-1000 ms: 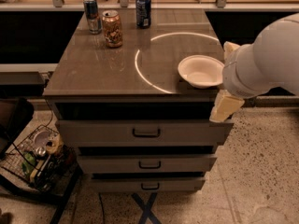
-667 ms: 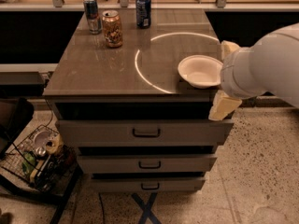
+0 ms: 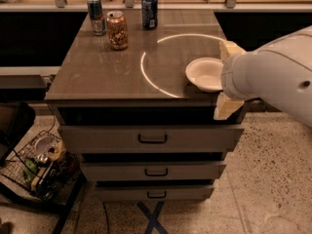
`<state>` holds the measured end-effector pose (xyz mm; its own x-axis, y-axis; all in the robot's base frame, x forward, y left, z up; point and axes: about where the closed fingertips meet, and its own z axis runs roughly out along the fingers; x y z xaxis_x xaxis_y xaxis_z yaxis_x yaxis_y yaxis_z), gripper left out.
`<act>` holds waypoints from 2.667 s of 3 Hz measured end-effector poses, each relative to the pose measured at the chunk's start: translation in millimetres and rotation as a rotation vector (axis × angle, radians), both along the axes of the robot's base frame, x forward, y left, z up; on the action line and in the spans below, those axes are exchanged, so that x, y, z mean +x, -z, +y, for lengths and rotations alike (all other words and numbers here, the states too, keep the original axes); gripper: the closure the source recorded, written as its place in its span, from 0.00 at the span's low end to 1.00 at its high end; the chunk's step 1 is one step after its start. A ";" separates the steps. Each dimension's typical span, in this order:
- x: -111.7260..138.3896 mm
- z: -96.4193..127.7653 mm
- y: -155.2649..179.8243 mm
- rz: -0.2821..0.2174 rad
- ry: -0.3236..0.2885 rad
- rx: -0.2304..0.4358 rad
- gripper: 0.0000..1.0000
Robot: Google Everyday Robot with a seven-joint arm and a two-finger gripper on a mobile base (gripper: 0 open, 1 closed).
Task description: Move paper bowl near orange can
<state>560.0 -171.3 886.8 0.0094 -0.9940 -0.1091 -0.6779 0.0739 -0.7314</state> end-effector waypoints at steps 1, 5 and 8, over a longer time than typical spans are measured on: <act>10.6 -1.6 5.0 -0.002 -0.021 -0.048 0.17; 26.0 0.8 22.7 0.033 -0.048 -0.123 1.00; 58.3 6.0 -45.9 -0.128 -0.103 -0.144 1.00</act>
Offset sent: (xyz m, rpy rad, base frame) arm 0.0292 -0.0038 -0.0246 -0.1153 0.0324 0.0461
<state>618.4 -165.2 932.8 0.1163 -0.9923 0.0421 -0.5777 -0.1021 -0.8098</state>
